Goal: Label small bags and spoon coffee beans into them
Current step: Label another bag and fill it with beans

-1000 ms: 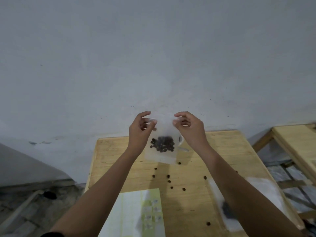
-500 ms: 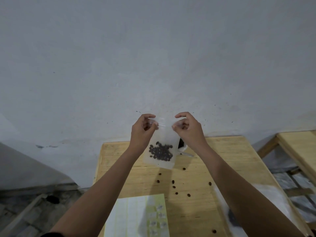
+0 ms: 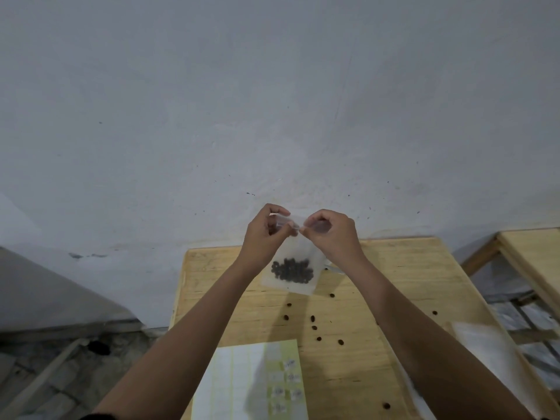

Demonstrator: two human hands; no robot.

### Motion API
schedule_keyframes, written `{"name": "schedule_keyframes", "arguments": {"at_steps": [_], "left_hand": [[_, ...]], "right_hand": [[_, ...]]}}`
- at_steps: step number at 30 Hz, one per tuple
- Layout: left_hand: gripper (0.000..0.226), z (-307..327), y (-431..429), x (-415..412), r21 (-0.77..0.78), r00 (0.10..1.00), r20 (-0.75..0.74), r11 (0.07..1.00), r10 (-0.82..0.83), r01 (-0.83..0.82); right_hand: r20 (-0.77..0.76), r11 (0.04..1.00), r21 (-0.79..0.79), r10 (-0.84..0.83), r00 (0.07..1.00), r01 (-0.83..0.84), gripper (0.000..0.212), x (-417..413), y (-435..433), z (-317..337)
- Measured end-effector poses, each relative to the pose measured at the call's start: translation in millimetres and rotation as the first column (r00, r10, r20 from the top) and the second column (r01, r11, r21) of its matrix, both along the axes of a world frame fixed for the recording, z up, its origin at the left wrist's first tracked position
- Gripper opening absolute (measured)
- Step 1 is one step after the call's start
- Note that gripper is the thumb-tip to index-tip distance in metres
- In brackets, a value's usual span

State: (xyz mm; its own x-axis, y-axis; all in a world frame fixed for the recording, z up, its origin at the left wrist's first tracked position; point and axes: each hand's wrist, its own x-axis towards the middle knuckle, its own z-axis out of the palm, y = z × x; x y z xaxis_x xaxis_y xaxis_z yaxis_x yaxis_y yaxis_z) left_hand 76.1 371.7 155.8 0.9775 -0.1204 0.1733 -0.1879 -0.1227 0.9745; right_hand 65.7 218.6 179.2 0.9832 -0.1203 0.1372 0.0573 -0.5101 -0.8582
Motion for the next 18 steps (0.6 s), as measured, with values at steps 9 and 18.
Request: {"name": "schedule_keyframes", "arguments": {"at_steps": [9,18], "left_hand": [[0.015,-14.8,-5.1,-3.8,-0.021,0.999,-0.044,0.999,0.032,-0.033],[0.011,-13.9,-18.6,-0.9,-0.028,0.997,-0.066,0.999,-0.030,0.028]], "right_hand": [[-0.030,0.997,-0.013,-0.070,0.997,0.069,0.008,1.6,5.0,-12.0],[-0.163,0.995,0.090,0.050,0.985,-0.035,0.013,-8.5,-31.7,-6.2]]}}
